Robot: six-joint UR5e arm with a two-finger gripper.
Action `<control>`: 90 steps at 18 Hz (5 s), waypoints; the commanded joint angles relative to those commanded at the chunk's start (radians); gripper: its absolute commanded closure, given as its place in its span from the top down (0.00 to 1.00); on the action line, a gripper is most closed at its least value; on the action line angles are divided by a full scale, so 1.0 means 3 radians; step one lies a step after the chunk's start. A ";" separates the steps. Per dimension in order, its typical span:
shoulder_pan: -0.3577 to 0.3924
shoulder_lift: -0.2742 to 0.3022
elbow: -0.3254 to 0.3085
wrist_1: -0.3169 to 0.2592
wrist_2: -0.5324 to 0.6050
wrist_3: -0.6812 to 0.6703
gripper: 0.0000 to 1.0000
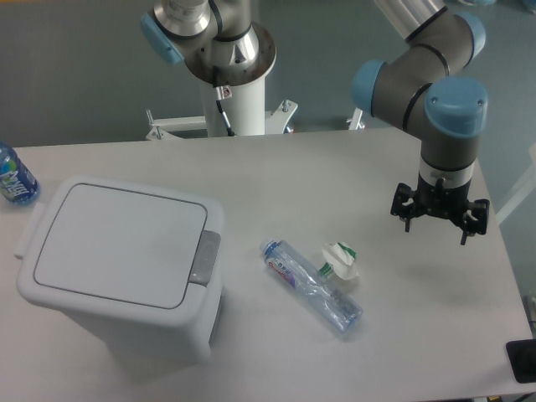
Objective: Open the trash can
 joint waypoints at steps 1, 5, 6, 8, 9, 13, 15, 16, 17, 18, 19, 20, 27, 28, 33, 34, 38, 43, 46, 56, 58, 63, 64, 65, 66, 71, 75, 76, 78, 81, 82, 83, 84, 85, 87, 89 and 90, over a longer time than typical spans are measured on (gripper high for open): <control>0.0000 0.0000 -0.0005 0.0000 0.0000 0.0000 1.00; 0.0005 0.0005 -0.0005 -0.0005 -0.0020 0.0010 1.00; 0.0005 0.0010 -0.0005 0.0000 -0.0026 0.0015 1.00; -0.0005 0.0026 -0.0005 -0.0005 -0.0031 0.0015 1.00; -0.0020 0.0026 -0.0010 -0.0015 -0.0036 0.0025 1.00; -0.0082 0.0096 -0.0208 -0.0010 -0.0208 0.0005 1.00; -0.0067 0.0123 -0.0332 0.0041 -0.0439 -0.0066 1.00; -0.0056 0.0158 -0.0373 0.0076 -0.0506 -0.0163 1.00; -0.0056 0.0174 -0.0383 0.0087 -0.0547 -0.0280 1.00; -0.0071 0.0184 -0.0378 0.0092 -0.0613 -0.0418 1.00; -0.0072 0.0199 -0.0358 0.0092 -0.0735 -0.0612 1.00; -0.0082 0.0215 -0.0328 0.0092 -0.0853 -0.0811 1.00; -0.0210 0.0470 -0.0327 0.0097 -0.1410 -0.1450 1.00; -0.0230 0.0521 -0.0317 0.0097 -0.1548 -0.1634 1.00; -0.0429 0.0654 -0.0154 0.0097 -0.1804 -0.2182 1.00; -0.0430 0.0680 -0.0118 0.0097 -0.1886 -0.2269 1.00; -0.0496 0.0762 -0.0077 0.0097 -0.2152 -0.2510 1.00; -0.0746 0.0956 -0.0327 0.0097 -0.2122 -0.2562 1.00; -0.0854 0.0961 -0.0348 0.0102 -0.2117 -0.2577 1.00; -0.0859 0.0834 -0.0266 0.0235 -0.2117 -0.2577 1.00; -0.0859 0.0818 -0.0261 0.0235 -0.2112 -0.2572 1.00; -0.0910 0.0803 -0.0307 0.0235 -0.2107 -0.2577 1.00; -0.0910 0.0803 -0.0307 0.0235 -0.2107 -0.2577 1.00; -0.0915 0.0803 -0.0302 0.0235 -0.2112 -0.2577 1.00; -0.0910 0.0798 -0.0307 0.0235 -0.2107 -0.2577 1.00; -0.0915 0.0777 -0.0297 0.0235 -0.2107 -0.2577 1.00; -0.0915 0.0772 -0.0271 0.0235 -0.2107 -0.2577 1.00; -0.0910 0.0767 -0.0261 0.0235 -0.2107 -0.2577 1.00; -0.0915 0.0762 -0.0256 0.0235 -0.2107 -0.2577 1.00; -0.0910 0.0767 -0.0235 0.0235 -0.2107 -0.2577 1.00; -0.0910 0.0767 -0.0215 0.0235 -0.2107 -0.2577 1.00; -0.0900 0.0767 -0.0184 0.0235 -0.2107 -0.2562 1.00; -0.0885 0.0762 -0.0154 0.0240 -0.2107 -0.2552 1.00; -0.0859 0.0752 -0.0113 0.0245 -0.2107 -0.2536 1.00; -0.0722 0.0701 -0.0041 0.0251 -0.2107 -0.2470 1.00; -0.0609 0.0619 0.0020 0.0266 -0.2076 -0.2272 1.00; -0.0527 0.0578 0.0020 0.0266 -0.1985 -0.2098 1.00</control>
